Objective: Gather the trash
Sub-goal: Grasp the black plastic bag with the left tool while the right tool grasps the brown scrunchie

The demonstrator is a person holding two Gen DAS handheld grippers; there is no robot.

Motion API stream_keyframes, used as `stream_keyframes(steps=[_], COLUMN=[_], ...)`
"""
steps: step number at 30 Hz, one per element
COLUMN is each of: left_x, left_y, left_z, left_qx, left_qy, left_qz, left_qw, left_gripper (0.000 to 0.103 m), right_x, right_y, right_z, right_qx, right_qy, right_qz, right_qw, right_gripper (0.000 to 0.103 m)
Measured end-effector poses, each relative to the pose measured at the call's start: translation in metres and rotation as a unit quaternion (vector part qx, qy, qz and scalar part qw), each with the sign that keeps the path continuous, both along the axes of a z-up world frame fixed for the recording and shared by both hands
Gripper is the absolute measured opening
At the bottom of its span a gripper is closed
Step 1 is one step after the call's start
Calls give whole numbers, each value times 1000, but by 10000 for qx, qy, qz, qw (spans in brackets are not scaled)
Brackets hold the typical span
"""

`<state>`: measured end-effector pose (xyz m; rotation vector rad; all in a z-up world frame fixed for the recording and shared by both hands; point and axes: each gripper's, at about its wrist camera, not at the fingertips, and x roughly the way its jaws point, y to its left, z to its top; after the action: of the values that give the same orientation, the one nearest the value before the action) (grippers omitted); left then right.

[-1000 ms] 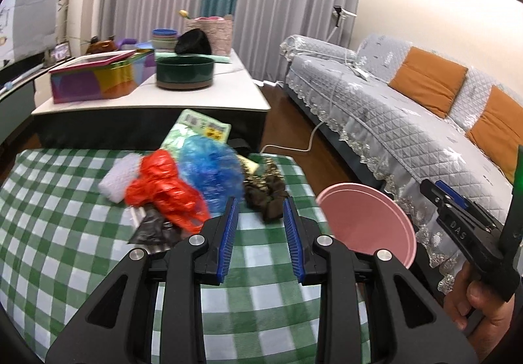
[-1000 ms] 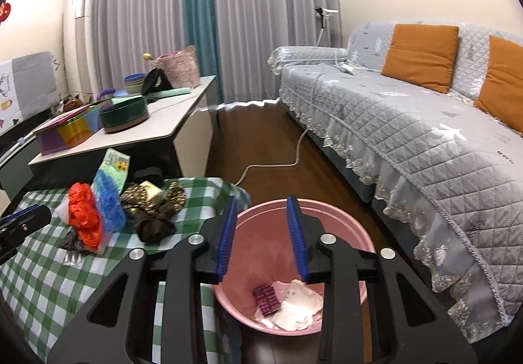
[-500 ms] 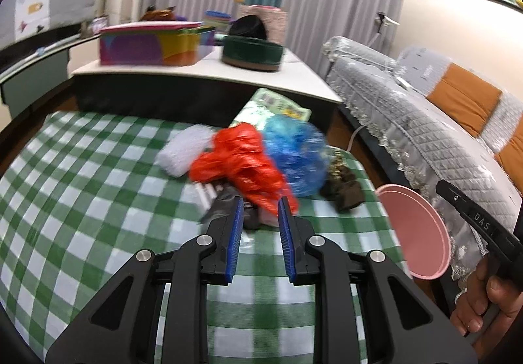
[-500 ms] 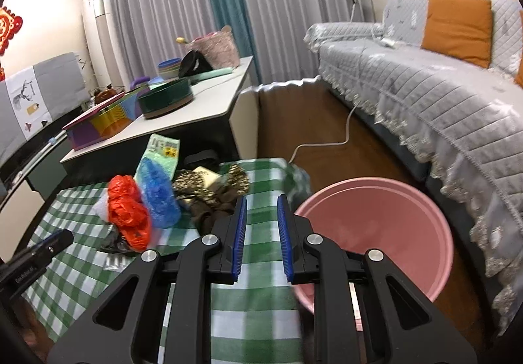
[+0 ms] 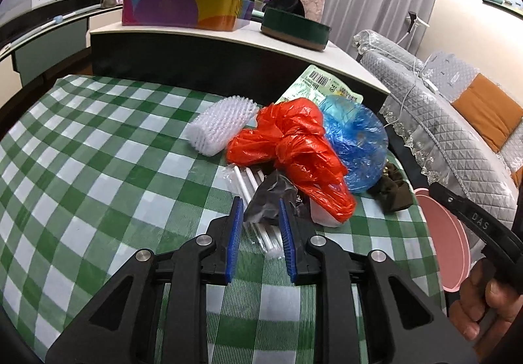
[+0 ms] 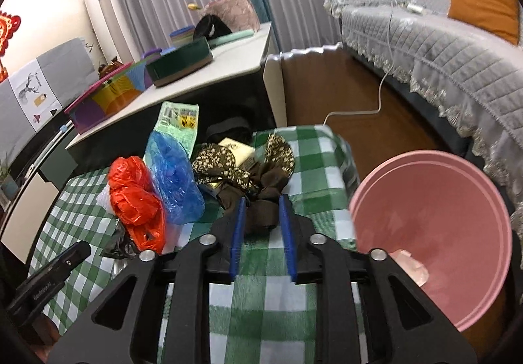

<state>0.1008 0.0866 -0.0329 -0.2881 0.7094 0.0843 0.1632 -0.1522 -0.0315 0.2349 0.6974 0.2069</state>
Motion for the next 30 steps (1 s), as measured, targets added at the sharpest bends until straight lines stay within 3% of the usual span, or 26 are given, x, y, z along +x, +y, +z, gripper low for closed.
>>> stream_keyframes(steps=[1,5,8,17,21,23,30], left_x=[2,14,19,33,35,35,30], left_y=[0,-1,-4,-9,-11,-13,-14], left_z=[-2,-9,-11,-22,-27,-26,-17], left_qx=[-3,-56,-30,-11,-7,14,103], left_qy=[16,114,142,431,558,542,408], left_qz=[10,11,4,5,-46,-110,-118], left_qw=[10000,9999,9999,9991,9984,9985,9990], left_gripper=[33,39,50,53,52,45,30], right_x=[4,20,29,41,41,40,28], right_y=[1,2,2,13,17,18,12], right_z=[-3,-13,-18,-34,-35,-35,-15], right_qx=[4,66,126,-17,-56,-90,-111], right_qy=[41,230,365,636,676,675,304], right_qz=[-6,-1,-3,133,251,293,292], right_qw=[10000,9997,9993,9979,9974,9972,9990], right_gripper=[28,41,42,42,26,14,9])
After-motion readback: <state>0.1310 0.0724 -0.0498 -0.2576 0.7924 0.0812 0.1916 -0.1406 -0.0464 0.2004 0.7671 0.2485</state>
